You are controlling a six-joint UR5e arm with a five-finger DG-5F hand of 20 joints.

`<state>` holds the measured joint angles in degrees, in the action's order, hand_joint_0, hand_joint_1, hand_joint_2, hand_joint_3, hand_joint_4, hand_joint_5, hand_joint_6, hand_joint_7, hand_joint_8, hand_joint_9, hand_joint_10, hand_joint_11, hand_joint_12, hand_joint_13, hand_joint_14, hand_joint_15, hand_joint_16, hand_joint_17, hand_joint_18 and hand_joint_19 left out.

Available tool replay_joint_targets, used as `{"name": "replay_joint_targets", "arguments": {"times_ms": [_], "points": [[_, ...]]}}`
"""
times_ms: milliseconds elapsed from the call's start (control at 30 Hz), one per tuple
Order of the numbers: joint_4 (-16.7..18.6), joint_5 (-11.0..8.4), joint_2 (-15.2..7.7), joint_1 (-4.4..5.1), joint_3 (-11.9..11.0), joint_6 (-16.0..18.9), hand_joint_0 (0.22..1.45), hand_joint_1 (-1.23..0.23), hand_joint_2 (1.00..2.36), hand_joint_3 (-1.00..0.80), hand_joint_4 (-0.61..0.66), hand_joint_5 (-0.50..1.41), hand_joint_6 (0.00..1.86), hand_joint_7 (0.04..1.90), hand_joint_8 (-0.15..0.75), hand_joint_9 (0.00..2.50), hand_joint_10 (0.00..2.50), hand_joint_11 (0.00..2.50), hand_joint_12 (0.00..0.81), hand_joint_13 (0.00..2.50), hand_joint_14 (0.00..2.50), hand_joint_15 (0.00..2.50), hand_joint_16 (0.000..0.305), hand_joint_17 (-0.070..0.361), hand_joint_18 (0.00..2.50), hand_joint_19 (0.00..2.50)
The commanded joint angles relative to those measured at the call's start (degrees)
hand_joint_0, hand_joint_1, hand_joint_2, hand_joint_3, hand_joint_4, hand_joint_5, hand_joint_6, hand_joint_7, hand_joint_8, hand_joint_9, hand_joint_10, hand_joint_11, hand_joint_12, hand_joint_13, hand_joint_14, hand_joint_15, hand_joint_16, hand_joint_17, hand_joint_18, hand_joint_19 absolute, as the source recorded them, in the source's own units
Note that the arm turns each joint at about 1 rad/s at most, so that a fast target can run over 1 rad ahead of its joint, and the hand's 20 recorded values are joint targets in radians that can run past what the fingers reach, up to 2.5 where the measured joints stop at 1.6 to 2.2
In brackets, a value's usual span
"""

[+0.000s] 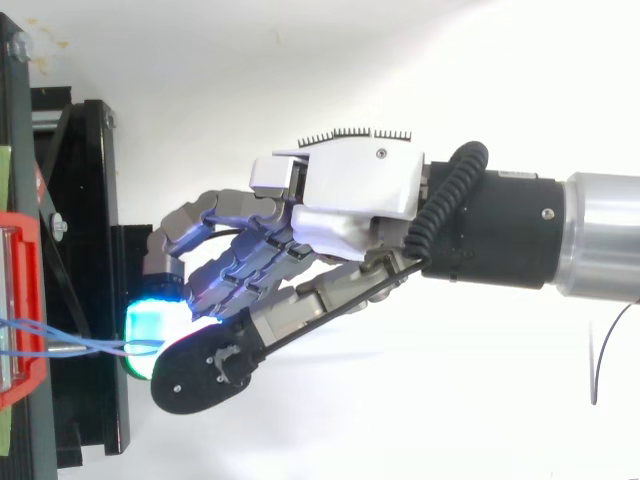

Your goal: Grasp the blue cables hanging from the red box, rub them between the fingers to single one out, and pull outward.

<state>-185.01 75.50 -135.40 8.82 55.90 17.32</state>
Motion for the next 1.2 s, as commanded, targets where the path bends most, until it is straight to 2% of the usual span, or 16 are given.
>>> {"name": "replay_joint_targets", "arguments": {"times_ms": [0,67,200,267,500,600,800,933,1100,1167], "points": [[0.0,0.00,0.0,-0.03,0.0,0.0,0.68,-0.88,1.02,-0.21,0.00,-0.19,0.89,0.99,0.245,0.66,0.01,0.33,0.357,0.72,0.02,0.50,0.044,0.099,0.66,0.54],[0.0,0.00,0.0,-0.03,0.0,0.0,0.71,-0.90,1.02,-0.25,0.00,-0.20,0.89,0.97,0.242,0.65,0.01,0.33,0.356,0.71,0.02,0.50,0.044,0.100,0.66,0.52],[-0.2,0.18,0.0,-0.03,0.0,0.0,0.78,-0.92,1.00,-0.44,0.02,-0.20,0.90,0.97,0.236,0.63,0.01,0.32,0.355,0.70,0.02,0.48,0.044,0.099,0.67,0.49],[-0.3,0.18,0.0,-0.03,0.0,0.0,0.77,-0.93,1.00,-0.50,0.03,-0.20,0.90,0.97,0.235,0.63,0.01,0.32,0.355,0.71,0.02,0.48,0.044,0.099,0.68,0.48],[-0.7,0.53,0.0,-0.03,0.0,0.0,0.55,-0.85,1.00,-0.50,0.08,-0.18,0.89,0.98,0.250,0.69,0.01,0.34,0.363,0.73,0.02,0.51,0.045,0.102,0.69,0.52],[-1.4,0.97,0.0,-0.21,0.0,0.0,0.51,-0.82,1.00,-0.50,0.08,-0.17,0.89,0.98,0.261,0.71,0.01,0.34,0.377,0.74,0.02,0.51,0.047,0.107,0.70,0.53],[-3.3,2.46,0.0,-0.56,0.0,0.0,0.50,-0.75,1.00,-0.50,0.08,-0.17,0.88,0.98,0.270,0.73,0.01,0.33,0.385,0.75,0.02,0.52,0.049,0.110,0.70,0.55],[-5.9,3.78,0.0,-0.74,0.0,-0.4,0.53,-0.74,1.00,-0.50,0.07,-0.17,0.87,0.99,0.263,0.72,0.01,0.34,0.378,0.75,0.02,0.52,0.047,0.106,0.69,0.57],[-8.0,4.04,0.3,-1.09,0.0,-1.8,0.57,-0.75,1.01,-0.38,0.07,-0.17,0.87,1.02,0.256,0.73,0.01,0.34,0.368,0.74,0.02,0.52,0.045,0.101,0.67,0.58],[-8.7,4.04,1.0,-1.09,0.0,-3.4,0.58,-0.76,1.01,-0.35,0.06,-0.17,0.87,1.03,0.257,0.73,0.01,0.35,0.367,0.74,0.02,0.52,0.045,0.101,0.67,0.58]]}}
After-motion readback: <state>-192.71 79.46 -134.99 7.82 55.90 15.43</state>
